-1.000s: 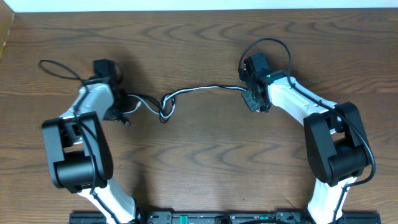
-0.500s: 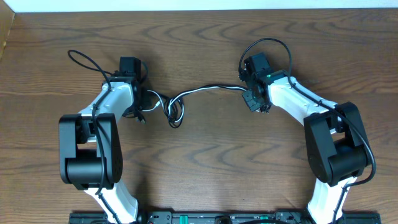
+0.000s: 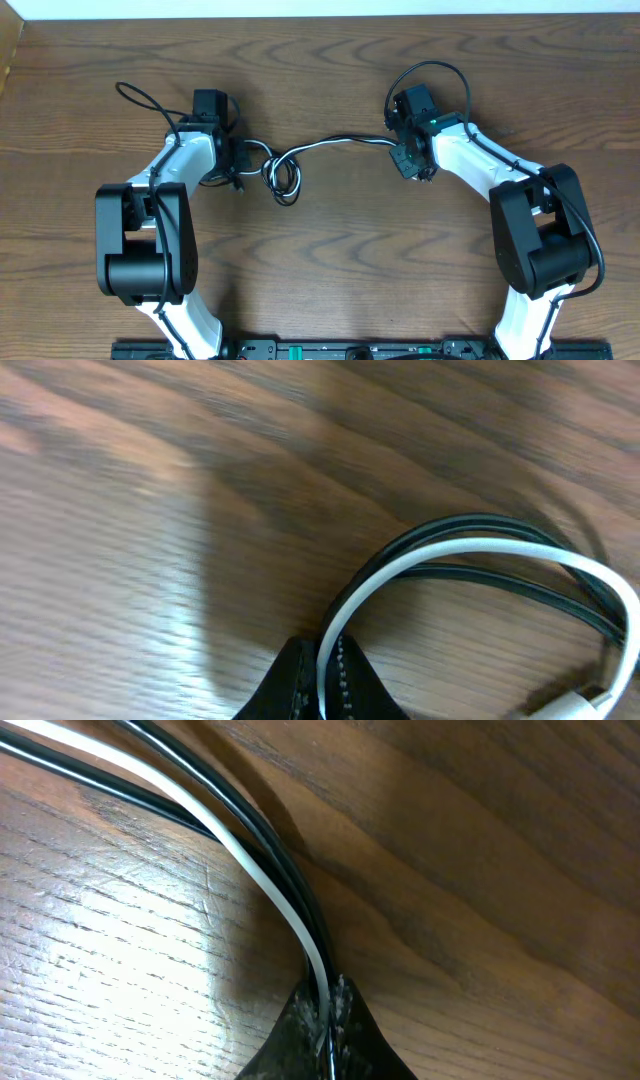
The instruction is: Untangle cables
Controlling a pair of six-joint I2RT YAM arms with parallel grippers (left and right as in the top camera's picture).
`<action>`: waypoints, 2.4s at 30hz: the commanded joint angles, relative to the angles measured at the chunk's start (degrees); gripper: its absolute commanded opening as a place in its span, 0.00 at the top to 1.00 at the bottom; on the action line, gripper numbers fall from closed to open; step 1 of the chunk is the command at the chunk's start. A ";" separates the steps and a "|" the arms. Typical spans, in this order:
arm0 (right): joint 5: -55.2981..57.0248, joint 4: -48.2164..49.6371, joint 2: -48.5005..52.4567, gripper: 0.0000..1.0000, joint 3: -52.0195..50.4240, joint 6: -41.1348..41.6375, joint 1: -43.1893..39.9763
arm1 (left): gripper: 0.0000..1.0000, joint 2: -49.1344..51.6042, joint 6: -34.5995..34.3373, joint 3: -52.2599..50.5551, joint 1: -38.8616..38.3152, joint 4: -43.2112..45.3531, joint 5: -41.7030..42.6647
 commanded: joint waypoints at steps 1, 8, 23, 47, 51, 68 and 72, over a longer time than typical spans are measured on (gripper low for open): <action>-2.12 0.04 3.48 0.99 -1.79 0.00 -0.33 | 0.92 6.29 1.09 -4.42 -0.94 -1.53 11.80; -2.12 0.15 3.48 0.99 -1.79 0.00 -0.33 | 0.92 6.29 1.70 -4.42 -1.01 -1.55 16.46; -2.12 0.66 3.48 0.99 -1.79 0.00 0.04 | 0.91 4.81 5.95 5.38 -1.99 -14.53 8.92; -2.08 0.87 3.48 0.98 -1.79 0.00 0.02 | 0.54 -2.80 -6.43 9.94 -6.71 -33.42 15.82; -2.10 0.85 3.48 0.98 -1.79 0.00 0.04 | 0.54 -2.80 -17.99 6.64 -9.75 -32.92 15.61; -2.12 0.81 3.48 0.97 -1.79 0.02 0.04 | 0.54 -2.78 -38.34 1.29 -15.15 -22.75 14.14; -2.12 0.81 3.48 0.97 -1.79 0.02 0.04 | 0.55 -2.78 -39.58 -0.04 -15.61 -22.58 12.59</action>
